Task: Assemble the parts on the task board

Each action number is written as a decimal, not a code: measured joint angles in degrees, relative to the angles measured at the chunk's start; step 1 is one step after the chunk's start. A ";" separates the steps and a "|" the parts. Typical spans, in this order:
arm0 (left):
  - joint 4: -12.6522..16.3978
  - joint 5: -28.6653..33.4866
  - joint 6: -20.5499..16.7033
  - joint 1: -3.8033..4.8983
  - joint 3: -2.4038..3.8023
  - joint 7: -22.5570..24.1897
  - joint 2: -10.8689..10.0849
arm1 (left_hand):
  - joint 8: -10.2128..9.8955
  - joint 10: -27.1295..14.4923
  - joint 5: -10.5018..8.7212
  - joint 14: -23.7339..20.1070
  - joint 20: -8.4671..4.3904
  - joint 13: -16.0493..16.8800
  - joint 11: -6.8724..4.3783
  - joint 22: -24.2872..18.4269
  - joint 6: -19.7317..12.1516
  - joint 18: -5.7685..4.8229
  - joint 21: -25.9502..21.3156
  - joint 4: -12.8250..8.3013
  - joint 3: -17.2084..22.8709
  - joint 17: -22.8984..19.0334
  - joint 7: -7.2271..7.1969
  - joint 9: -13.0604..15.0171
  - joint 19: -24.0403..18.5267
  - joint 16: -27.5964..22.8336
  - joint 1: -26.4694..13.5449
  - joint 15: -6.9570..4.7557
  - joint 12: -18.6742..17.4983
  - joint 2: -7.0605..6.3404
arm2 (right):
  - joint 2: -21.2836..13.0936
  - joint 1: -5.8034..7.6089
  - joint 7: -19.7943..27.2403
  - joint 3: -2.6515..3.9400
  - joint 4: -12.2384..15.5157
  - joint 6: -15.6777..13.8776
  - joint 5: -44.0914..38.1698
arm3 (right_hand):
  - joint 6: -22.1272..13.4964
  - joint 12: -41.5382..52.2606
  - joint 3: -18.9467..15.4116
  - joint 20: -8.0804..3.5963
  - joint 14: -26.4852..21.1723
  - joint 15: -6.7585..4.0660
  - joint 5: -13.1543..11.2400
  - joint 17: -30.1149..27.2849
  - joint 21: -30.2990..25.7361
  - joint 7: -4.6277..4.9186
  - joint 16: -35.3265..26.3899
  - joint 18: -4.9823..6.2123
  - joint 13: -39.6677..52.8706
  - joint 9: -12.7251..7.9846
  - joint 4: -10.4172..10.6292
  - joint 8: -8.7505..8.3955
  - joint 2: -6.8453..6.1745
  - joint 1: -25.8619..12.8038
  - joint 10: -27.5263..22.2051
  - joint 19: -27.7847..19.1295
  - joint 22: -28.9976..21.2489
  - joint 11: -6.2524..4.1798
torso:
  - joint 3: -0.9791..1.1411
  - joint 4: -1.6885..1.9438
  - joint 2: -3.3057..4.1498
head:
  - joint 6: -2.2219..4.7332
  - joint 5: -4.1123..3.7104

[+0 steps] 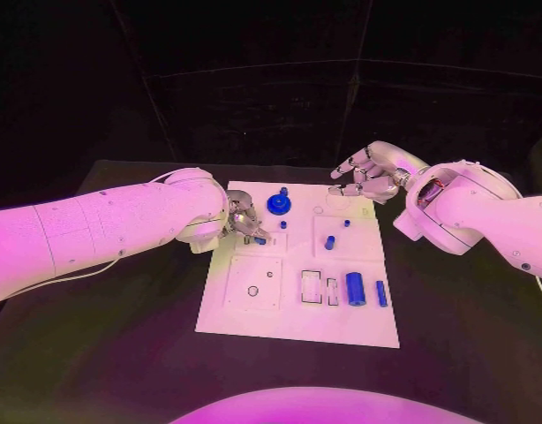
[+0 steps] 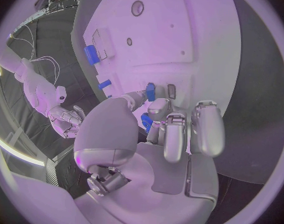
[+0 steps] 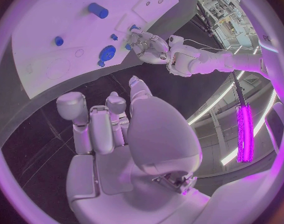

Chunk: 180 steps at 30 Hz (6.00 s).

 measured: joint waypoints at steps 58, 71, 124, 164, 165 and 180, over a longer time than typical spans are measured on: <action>-0.99 -0.54 0.16 -0.21 -0.13 -0.06 0.48 | -2.06 1.33 -9.93 0.00 -0.40 1.42 -0.50 1.31 4.29 0.00 0.00 6.94 -24.73 0.00 -1.47 -0.88 0.40 0.00 -9.07 -0.41 0.69 1.35 | 0.36 0.00 0.19 -0.01 -0.48 0.28 0.26 | 0.00 0.00 -0.28 0.00 0.00 0.00 0.51 -0.13 -0.26 0.00 -0.21 0.00 -0.33 0.00 0.29 0.00 0.00 0.00 0.01 0.00 -0.50 0.01 | 0.03 -0.02 -0.02 | -0.50 -0.52; 0.96 -0.07 -1.32 0.03 2.43 0.48 -1.60 | -3.33 -2.78 -10.20 0.20 -0.60 -5.97 -0.16 -0.89 2.70 0.00 -1.65 6.81 -31.83 0.00 -0.81 -0.80 -0.06 0.00 -12.08 -0.61 -5.97 1.91 | 0.57 0.00 0.35 -0.01 -1.05 0.27 0.50 | 0.00 -0.24 -0.65 -0.20 0.00 0.00 0.51 -0.36 -0.69 0.00 -0.56 0.53 -0.55 0.00 0.65 0.00 0.23 -0.23 0.01 -0.20 -1.09 0.01 | 0.03 -0.02 -0.03 | -0.40 -0.62; -27.14 -5.78 18.04 3.79 5.73 -0.02 11.69 | -7.36 -8.19 -10.20 0.10 1.36 -14.09 1.85 -2.43 0.60 0.00 -3.63 6.40 -34.88 0.00 1.17 -4.34 -1.36 0.00 -2.16 1.14 -13.08 7.86 | 1.71 -0.01 0.56 -0.01 -1.85 0.29 0.75 | 0.00 -0.24 -0.62 0.01 0.00 0.00 0.72 -0.35 -0.67 0.00 -0.56 0.47 -0.66 0.00 0.95 0.00 0.23 -0.23 -0.42 -0.40 -1.23 0.00 | 0.00 -0.14 0.12 | -0.05 0.27; -28.36 -6.28 21.09 2.58 5.64 1.08 13.00 | -7.37 -7.99 -10.20 0.09 1.20 -13.95 1.65 -2.17 0.79 0.00 -3.64 5.12 -33.60 0.00 0.97 -5.02 -1.21 0.00 2.80 1.14 -12.65 9.83 | 1.95 -0.02 0.58 -0.01 -1.97 0.30 0.76 | 0.00 -0.24 -0.62 0.01 0.00 0.00 0.93 -0.34 -0.67 0.00 -0.57 0.46 -0.65 0.00 0.94 0.00 0.45 -0.01 -0.41 -0.40 -1.22 0.01 | 0.07 -0.10 0.10 | -0.51 0.52; -28.38 -6.28 21.09 2.58 5.64 1.09 13.01 | -7.37 -7.99 -10.20 0.09 1.20 -13.95 1.65 -2.17 0.79 0.01 -3.64 4.94 -33.41 0.00 0.97 -5.05 -1.21 0.00 2.85 1.14 -12.65 9.88 | 1.96 -0.02 0.58 -0.01 -1.97 0.31 0.76 | 0.00 -0.24 -0.62 0.01 0.00 0.00 0.93 -0.34 -0.67 0.00 -0.57 0.46 -0.64 0.00 0.94 0.00 0.45 -0.01 -0.41 -0.40 -1.22 0.01 | 0.07 -0.10 0.10 | -0.51 0.47; -28.63 -6.31 21.52 2.54 5.64 1.17 13.23 | -7.37 -7.77 -10.20 0.09 1.20 -13.99 1.43 -2.18 0.79 0.00 -3.64 4.32 -32.80 0.00 0.97 -5.19 -1.21 0.00 4.14 1.14 -12.65 10.09 | 2.03 -0.02 0.59 -0.01 -2.01 0.33 0.76 | 0.00 -0.24 -0.62 0.02 0.00 0.00 1.22 -0.34 -0.67 0.00 -0.57 0.46 -0.64 0.00 0.94 0.00 0.45 -0.01 -0.41 -0.40 -1.21 0.01 | 0.08 -0.10 0.09 | -0.58 0.37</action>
